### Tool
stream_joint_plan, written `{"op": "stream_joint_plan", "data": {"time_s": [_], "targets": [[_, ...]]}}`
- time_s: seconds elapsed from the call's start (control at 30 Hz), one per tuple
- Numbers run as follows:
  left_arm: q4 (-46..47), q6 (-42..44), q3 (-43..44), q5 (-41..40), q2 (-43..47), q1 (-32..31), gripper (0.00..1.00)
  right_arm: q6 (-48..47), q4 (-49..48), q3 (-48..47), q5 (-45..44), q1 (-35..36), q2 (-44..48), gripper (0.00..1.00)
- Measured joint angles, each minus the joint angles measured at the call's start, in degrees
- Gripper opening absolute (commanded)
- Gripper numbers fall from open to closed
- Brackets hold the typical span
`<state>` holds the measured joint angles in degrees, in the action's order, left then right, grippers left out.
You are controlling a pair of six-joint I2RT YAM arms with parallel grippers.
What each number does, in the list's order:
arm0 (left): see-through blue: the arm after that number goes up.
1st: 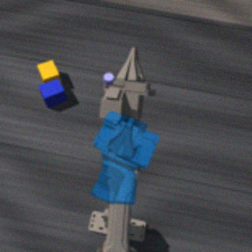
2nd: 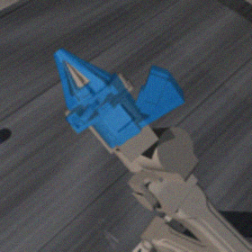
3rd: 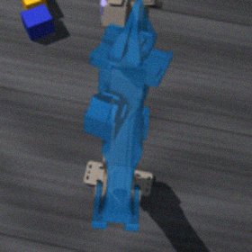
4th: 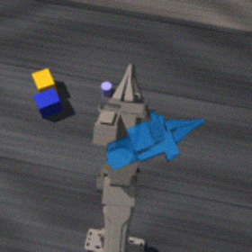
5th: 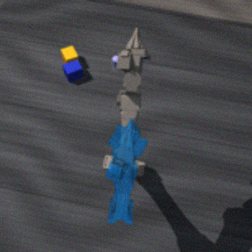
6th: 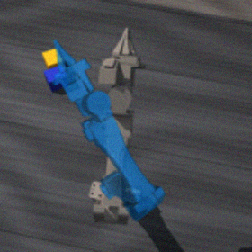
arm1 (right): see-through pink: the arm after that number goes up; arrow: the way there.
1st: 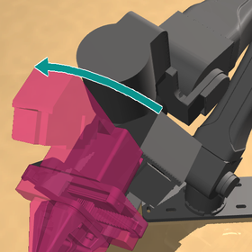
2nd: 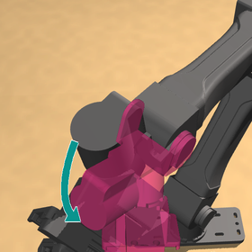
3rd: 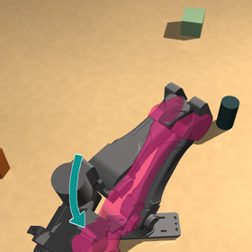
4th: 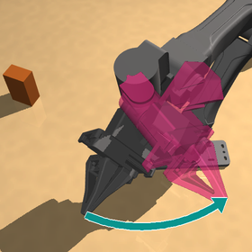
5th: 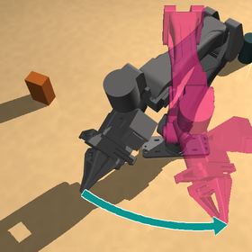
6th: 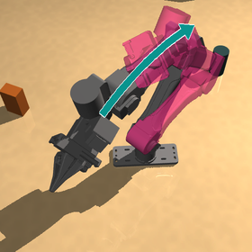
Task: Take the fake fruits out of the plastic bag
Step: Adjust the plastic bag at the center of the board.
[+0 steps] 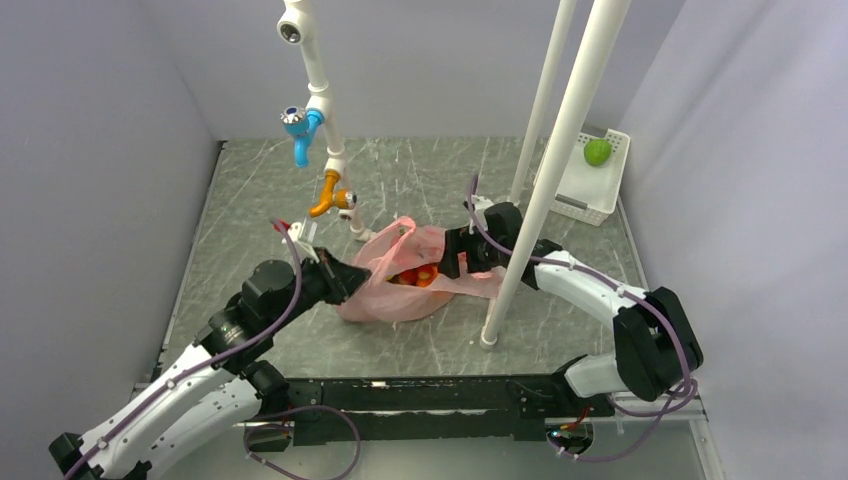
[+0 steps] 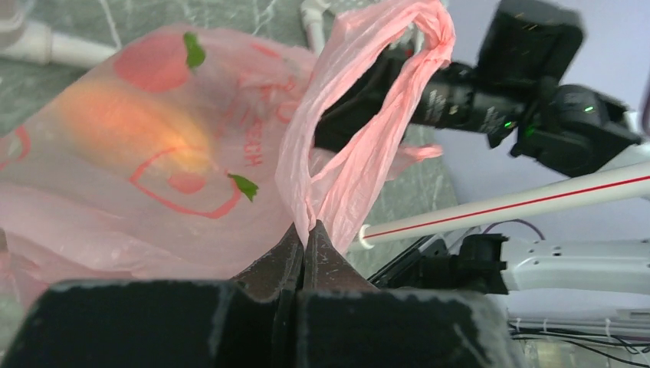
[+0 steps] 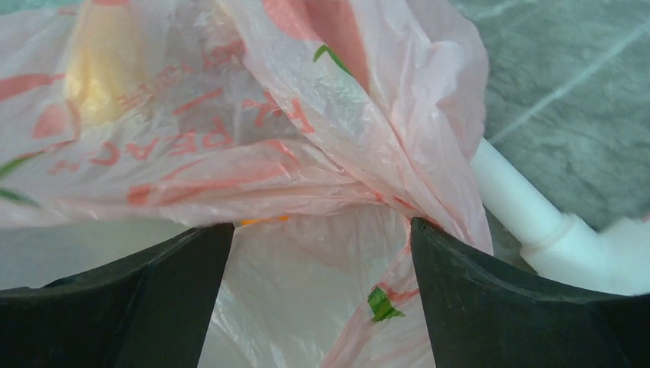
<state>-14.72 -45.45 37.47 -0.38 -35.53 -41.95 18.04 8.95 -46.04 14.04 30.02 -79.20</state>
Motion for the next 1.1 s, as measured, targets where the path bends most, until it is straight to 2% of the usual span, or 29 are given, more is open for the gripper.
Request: {"op": "stream_joint_plan", "data": {"time_s": [0.13,0.3,0.43,0.53,0.7,0.93,1.1], "targets": [[-0.50,-1.99,-6.29,-0.70,3.63,0.00,0.00,-3.39,-0.39,-0.68,4.50,0.94,-0.61,0.82],[1.40,-4.87,-11.23,-0.26,3.23,0.00,0.00,-5.88,-0.57,-4.63,9.75,4.57,-3.45,0.47],[3.89,-5.03,-11.21,0.52,3.15,0.00,0.00,-6.60,-2.16,-6.62,16.09,6.21,-4.59,0.36],[6.40,-4.61,-11.19,0.61,4.24,0.00,0.00,-6.88,-2.71,-7.02,19.10,7.06,-5.79,0.38],[10.10,-3.76,-11.06,0.68,6.03,0.00,0.00,-7.32,-2.58,-6.99,20.37,8.09,-6.88,0.47],[12.13,-4.00,-11.67,1.29,5.18,0.00,0.00,-8.22,-2.12,-7.34,21.81,9.29,-6.82,0.62],[11.32,-3.85,-12.24,0.98,7.21,0.00,0.00,-7.78,-2.60,-7.37,22.29,9.55,-4.09,0.66]]}}
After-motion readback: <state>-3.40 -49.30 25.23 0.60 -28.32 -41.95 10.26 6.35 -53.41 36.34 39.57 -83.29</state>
